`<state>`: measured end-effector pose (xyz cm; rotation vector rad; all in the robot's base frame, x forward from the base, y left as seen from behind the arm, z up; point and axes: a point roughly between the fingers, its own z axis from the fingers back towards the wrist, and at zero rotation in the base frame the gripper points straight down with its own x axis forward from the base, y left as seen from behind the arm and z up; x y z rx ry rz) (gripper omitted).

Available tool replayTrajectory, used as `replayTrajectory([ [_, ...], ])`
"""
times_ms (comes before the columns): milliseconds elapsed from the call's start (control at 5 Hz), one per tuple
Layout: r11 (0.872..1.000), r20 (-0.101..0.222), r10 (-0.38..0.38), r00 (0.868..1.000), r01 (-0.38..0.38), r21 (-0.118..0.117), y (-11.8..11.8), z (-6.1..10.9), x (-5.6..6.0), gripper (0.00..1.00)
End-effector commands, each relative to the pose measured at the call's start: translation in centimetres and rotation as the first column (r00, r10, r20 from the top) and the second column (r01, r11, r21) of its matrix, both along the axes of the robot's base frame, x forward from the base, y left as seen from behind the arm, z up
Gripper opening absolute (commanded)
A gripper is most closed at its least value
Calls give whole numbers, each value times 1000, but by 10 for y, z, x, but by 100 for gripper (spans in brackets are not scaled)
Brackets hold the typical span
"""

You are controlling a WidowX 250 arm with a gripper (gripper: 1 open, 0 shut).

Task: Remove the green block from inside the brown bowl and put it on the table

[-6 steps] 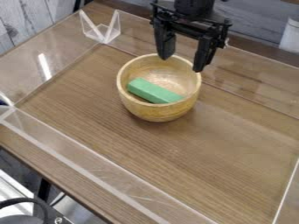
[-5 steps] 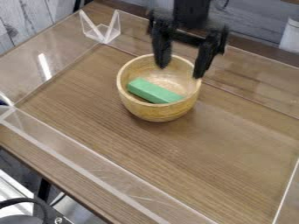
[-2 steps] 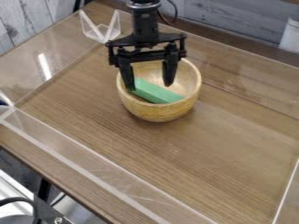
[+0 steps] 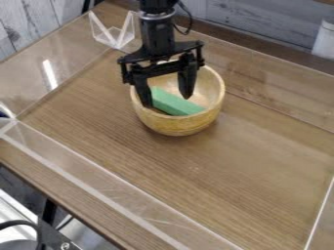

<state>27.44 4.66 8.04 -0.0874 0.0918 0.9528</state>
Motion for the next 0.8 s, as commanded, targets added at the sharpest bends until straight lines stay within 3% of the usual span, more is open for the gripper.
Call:
replayTrajectory([
  [0,998,63,62,996,-63,14,1,9,7,100],
  [600,994,93,97,991,-101,30,-8,-2,14,100],
])
